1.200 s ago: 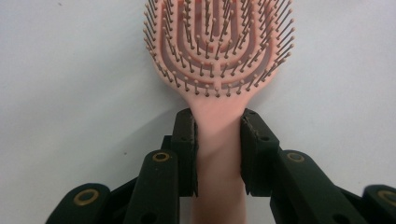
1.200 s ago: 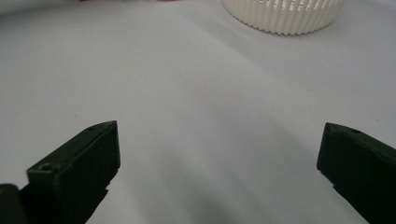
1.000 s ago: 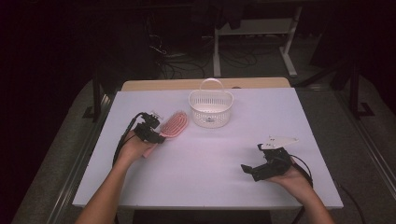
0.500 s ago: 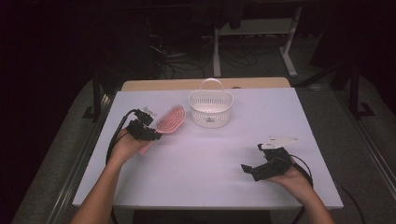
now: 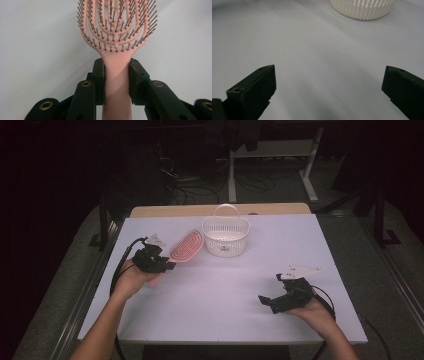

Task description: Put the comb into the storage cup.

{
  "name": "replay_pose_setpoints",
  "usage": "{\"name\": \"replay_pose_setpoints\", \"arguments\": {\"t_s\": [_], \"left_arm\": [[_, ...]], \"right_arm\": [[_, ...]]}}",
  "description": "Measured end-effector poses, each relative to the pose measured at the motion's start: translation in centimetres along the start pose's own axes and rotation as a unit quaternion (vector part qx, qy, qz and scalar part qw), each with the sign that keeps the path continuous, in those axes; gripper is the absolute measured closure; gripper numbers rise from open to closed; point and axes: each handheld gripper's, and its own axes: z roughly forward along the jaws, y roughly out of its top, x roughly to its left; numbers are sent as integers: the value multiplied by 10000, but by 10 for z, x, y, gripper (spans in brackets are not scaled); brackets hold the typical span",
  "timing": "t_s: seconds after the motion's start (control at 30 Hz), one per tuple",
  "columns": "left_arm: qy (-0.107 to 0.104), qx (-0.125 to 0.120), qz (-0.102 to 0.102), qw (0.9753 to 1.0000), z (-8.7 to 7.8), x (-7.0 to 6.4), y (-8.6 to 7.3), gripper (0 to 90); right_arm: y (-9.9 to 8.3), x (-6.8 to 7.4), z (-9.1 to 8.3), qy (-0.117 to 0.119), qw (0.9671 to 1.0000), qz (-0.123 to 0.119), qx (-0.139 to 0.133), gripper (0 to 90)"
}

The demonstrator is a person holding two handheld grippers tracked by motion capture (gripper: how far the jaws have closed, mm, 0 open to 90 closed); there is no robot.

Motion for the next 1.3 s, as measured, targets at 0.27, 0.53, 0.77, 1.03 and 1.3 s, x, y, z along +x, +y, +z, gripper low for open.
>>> {"name": "replay_pose_setpoints", "arguments": {"t_s": [0.27,0.53,0.77,1.03,1.3], "left_arm": [[-282,-262,223,9990,-6,-13,0,704],[-559,-472,450,9963,-2,-29,3,704],[-748,-520,617,9939,6,-43,5,704],[-905,-607,771,9911,13,-55,6,704],[-1006,-660,837,9892,16,-59,7,704]], "right_arm": [[0,0,0,10,10000,32,-13,0],[1,0,-1,64,9999,101,-73,0],[6,-1,-1,169,9997,150,-87,0],[21,-5,2,389,9989,242,-84,0],[38,-6,13,500,9986,175,-4,0]]}}
